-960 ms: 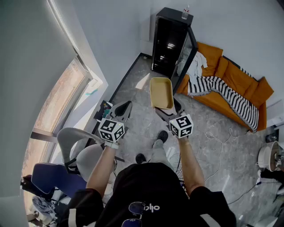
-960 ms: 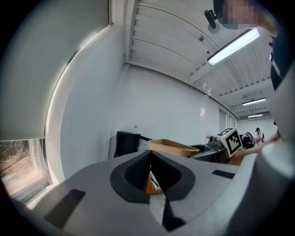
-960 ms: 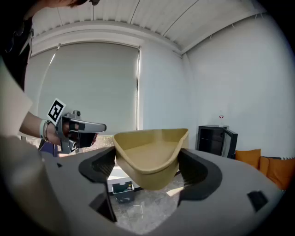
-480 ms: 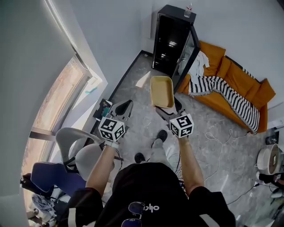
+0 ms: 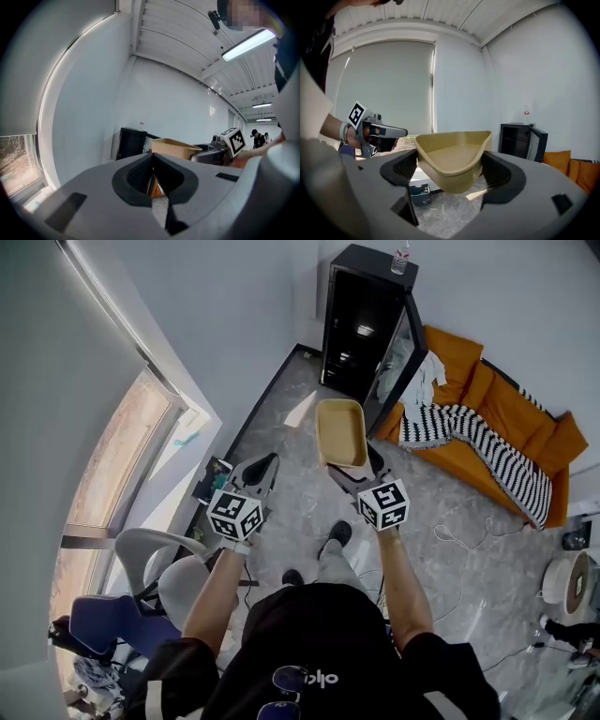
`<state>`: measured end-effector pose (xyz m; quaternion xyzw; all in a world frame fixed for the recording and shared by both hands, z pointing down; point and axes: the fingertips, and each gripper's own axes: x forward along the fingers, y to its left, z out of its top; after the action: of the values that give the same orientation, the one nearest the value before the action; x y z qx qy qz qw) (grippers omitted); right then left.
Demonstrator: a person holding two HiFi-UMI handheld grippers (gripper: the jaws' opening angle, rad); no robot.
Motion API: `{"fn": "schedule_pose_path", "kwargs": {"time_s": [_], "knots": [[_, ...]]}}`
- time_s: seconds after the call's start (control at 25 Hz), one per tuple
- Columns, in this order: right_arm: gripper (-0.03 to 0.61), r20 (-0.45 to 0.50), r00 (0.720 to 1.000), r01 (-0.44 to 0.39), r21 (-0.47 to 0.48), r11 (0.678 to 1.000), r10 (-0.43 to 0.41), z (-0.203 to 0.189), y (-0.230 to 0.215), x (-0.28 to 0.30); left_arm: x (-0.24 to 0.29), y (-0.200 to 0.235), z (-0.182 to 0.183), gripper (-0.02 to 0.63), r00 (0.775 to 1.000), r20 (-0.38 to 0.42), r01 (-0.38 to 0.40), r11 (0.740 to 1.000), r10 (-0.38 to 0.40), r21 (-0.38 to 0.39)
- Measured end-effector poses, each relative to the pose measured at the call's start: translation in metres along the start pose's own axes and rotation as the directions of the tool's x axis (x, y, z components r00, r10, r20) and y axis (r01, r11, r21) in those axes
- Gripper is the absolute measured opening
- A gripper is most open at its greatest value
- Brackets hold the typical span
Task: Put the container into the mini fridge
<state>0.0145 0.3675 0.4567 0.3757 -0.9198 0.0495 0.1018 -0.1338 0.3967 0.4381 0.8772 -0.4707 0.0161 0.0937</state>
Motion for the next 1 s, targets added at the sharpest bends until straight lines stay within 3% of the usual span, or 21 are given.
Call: {"fn": "schedule_pose_path", "kwargs": {"time_s": [0.4,1.0], "knots": [[0.443,-0.001,1.0,0.018,0.015,1.0,-0.017,0.02,-0.109,0.031,0.117,0.013,0.027,0.008,1.0,-0.018,0.025,1.0,-0.025,0.003],[0.443,0.001,0.997,0.08,0.027,0.996,-0.08,0.018,-0.247,0.013,0.26,-0.024,0.049,0.008,0.995,-0.023,0.1,0.994,-0.099,0.039]]}}
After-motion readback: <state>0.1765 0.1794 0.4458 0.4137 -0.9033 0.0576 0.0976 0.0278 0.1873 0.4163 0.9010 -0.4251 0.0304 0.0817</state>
